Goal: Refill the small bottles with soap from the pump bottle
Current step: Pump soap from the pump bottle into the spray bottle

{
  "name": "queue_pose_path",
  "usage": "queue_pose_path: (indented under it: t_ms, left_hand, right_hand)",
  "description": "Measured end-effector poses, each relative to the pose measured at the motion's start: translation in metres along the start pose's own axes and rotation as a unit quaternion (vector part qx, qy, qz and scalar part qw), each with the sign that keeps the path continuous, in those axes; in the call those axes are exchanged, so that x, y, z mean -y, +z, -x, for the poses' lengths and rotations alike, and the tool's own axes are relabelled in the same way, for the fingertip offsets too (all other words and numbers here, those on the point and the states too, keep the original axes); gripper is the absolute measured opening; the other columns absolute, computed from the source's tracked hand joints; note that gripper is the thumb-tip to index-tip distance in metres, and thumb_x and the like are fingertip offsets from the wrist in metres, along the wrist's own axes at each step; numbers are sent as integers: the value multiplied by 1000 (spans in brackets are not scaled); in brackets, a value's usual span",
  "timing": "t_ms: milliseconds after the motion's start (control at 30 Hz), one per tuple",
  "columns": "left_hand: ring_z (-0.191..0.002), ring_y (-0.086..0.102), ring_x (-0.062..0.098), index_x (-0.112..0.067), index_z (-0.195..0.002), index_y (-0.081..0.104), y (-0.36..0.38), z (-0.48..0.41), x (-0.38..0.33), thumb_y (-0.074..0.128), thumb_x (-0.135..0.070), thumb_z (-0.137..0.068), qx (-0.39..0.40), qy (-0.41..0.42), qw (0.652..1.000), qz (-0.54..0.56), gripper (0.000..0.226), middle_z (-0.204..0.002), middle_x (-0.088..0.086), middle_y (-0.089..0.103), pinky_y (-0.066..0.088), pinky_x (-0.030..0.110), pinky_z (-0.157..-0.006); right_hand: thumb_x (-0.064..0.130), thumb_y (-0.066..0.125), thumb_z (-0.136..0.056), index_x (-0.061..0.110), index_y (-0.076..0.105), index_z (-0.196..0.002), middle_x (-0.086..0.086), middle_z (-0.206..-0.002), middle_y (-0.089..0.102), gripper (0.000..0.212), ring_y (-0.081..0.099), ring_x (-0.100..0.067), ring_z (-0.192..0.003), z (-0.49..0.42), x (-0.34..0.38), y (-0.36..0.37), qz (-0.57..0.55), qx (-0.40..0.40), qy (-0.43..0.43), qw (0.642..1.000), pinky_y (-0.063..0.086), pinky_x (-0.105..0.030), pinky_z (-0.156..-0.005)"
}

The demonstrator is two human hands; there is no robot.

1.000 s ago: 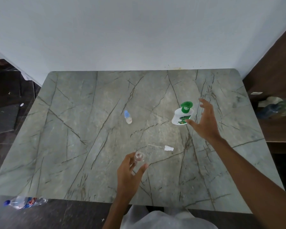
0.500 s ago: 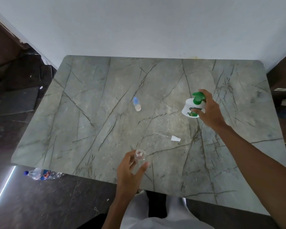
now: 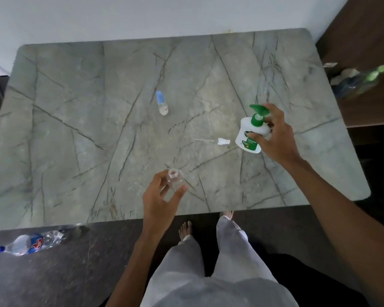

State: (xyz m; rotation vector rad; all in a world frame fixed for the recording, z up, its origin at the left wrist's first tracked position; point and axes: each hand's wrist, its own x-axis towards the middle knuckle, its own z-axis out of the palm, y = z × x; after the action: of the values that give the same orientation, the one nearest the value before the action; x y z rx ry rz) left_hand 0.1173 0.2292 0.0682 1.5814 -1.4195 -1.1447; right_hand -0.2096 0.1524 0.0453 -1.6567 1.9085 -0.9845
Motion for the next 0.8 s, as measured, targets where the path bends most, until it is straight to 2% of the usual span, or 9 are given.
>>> queue_pose_path:
  t_ms: [167,267,400,467,567,633,700,733,800]
  left_hand:
    - [-105,63,11,-18,-114,60,-5,-16,13,77,-22,-80,39,59,997,-16,39,-110,-8,66,54,33,-93]
    - [-106,63,7,-17,-117,60,3,-31,19,76,-25,-80,35,99,994,-24,40,-111,-11,65,54,31,-92]
    - [-105,63,7,-14,-119,61,28,-51,37,74,-39,-82,2,155,988,-16,47,-113,-9,66,54,30,-91]
    - [-101,64,10,-10,-119,61,42,-59,53,70,-44,-82,-24,195,980,-25,51,-111,-5,66,55,31,-87]
    - [-92,65,12,-6,-117,60,58,-68,75,69,-44,-82,-58,261,963,-34,52,-105,-2,66,57,34,-79]
    - [-90,64,13,-5,-119,59,64,-74,88,68,-44,-83,-63,307,949,-39,53,-102,-1,65,56,34,-76]
    - [-90,64,14,-6,-121,59,67,-79,97,68,-42,-84,-71,348,934,-51,52,-100,-2,65,55,31,-75]
    - [-89,63,14,-7,-122,59,68,-81,101,68,-40,-84,-79,366,926,-59,51,-100,-2,64,55,30,-75]
    - [-89,63,13,-11,-124,59,67,-82,108,67,-38,-85,-102,392,912,-65,48,-101,-5,64,54,29,-75]
  right_hand:
    - [17,83,-76,26,34,-140,5,-120,57,81,61,-12,-98,53,15,18,-9,9,-17,1000,57,-32,-81]
    - [15,83,-75,29,36,-140,23,-115,50,82,59,-8,-98,69,17,34,-14,22,-47,999,57,-30,-83]
    - [13,82,-77,36,31,-141,12,-114,58,85,60,-2,-94,75,6,52,-21,16,-79,997,51,-12,-80]
    - [15,82,-77,34,31,-142,24,-114,55,85,58,2,-94,75,-1,59,-29,2,-99,995,49,-7,-79]
    - [31,76,-78,33,30,-143,41,-121,47,79,58,6,-100,74,-9,70,-56,-16,-163,985,49,-10,-85]
    - [37,71,-81,29,27,-145,26,-129,50,78,61,-8,-104,71,-16,77,-87,-23,-207,974,54,-23,-84]
    - [33,70,-83,25,24,-146,-6,-129,54,79,63,-23,-103,67,-23,84,-114,-34,-257,959,57,-41,-80]
    - [31,72,-82,25,22,-145,-14,-126,54,80,63,-27,-103,65,-25,88,-123,-40,-277,952,57,-46,-77]
    - [23,78,-81,25,21,-142,-13,-118,58,83,65,-27,-102,65,-23,98,-154,-59,-299,940,59,-48,-74]
